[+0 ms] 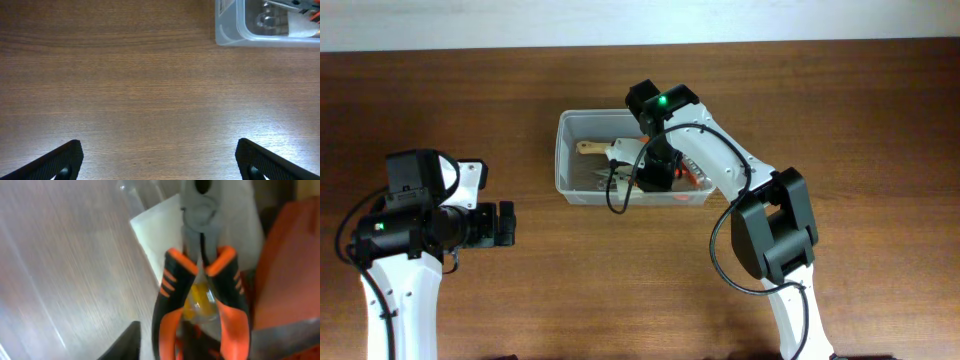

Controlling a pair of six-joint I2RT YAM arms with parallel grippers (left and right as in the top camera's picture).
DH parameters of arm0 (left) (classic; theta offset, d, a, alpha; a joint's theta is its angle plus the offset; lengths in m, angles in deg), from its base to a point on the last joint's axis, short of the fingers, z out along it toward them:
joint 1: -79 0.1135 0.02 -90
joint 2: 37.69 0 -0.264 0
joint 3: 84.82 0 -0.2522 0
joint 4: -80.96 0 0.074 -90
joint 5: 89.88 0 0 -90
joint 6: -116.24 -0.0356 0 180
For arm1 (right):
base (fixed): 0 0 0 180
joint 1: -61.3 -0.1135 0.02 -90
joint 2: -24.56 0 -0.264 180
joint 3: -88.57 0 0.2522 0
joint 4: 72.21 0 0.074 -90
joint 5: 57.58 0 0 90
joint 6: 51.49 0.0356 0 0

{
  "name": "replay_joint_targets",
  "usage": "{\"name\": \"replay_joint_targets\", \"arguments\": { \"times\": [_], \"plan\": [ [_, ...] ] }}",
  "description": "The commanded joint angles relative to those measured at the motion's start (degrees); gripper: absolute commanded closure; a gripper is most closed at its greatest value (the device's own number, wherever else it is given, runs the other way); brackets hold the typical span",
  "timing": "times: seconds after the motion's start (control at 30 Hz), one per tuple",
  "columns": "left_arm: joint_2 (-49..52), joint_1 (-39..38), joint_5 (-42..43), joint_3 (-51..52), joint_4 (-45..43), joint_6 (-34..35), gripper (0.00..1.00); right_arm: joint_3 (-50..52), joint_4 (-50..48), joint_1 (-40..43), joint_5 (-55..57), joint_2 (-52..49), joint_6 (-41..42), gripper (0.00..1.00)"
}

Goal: Pack container

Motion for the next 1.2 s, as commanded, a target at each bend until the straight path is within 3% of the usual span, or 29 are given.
{"name": "replay_joint_targets", "arguments": {
  "times": [0.0, 0.13, 0.33, 0.37, 0.43, 0.57, 0.67, 0.8, 0.9, 1.07, 1.17],
  "plan": [
    [-0.83, 0.13, -0.42, 0.00, -0.13, 0.50, 0.01, 0.13, 0.59, -0.13, -1.57, 0.17, -0.44, 0.62],
    [-0.83, 0.11, -0.44, -0.02, -0.85, 0.50, 0.01, -0.81, 2.21, 0.31, -0.87, 1.33, -0.17, 0.54],
    [-0.83, 0.11, -0.42, -0.02, -5.38, 0.48, 0.01, -7.76, 3.13, 4.17, 7.15, 8.44, 7.45, 0.39],
    [-0.83, 0.11, -0.39, -0.02, -6.16, 0.48, 0.01, -9.16, 3.45, 5.31, 8.26, 9.97, 8.52, 0.34],
    [-0.83, 0.11, -0.39, -0.02, -7.69, 0.50, 0.01, -11.50, 3.93, 8.20, 9.01, 13.18, 10.23, 0.01],
    [-0.83, 0.11, -0.22, -0.02, -12.28, 0.50, 0.01, -12.31, 3.69, 15.74, 8.74, 18.36, 10.78, 0.01],
    [-0.76, 0.11, -0.48, -0.02, -18.71, 0.39, 0.01, -12.31, 3.02, 22.47, 8.41, 19.45, 16.35, 0.01],
    [-0.66, 0.11, -0.42, -0.02, -26.25, -8.52, 0.01, -12.24, 4.85, 30.86, 7.04, 19.41, 24.90, 0.01],
    [-0.68, -0.74, -0.46, 0.00, -25.88, -14.93, 0.01, -12.24, 8.35, 36.13, 7.02, 19.52, 29.70, 0.01],
    [-0.81, -6.36, -1.44, 0.00, -21.00, -14.97, 0.01, -12.24, 13.90, 42.51, 4.24, 20.65, 31.78, 0.01],
    [-1.79, -11.28, -7.65, 0.00, -18.95, -13.27, 0.01, -12.13, 17.35, 45.29, 3.76, 23.15, 32.61, 0.01]
  ]
}}
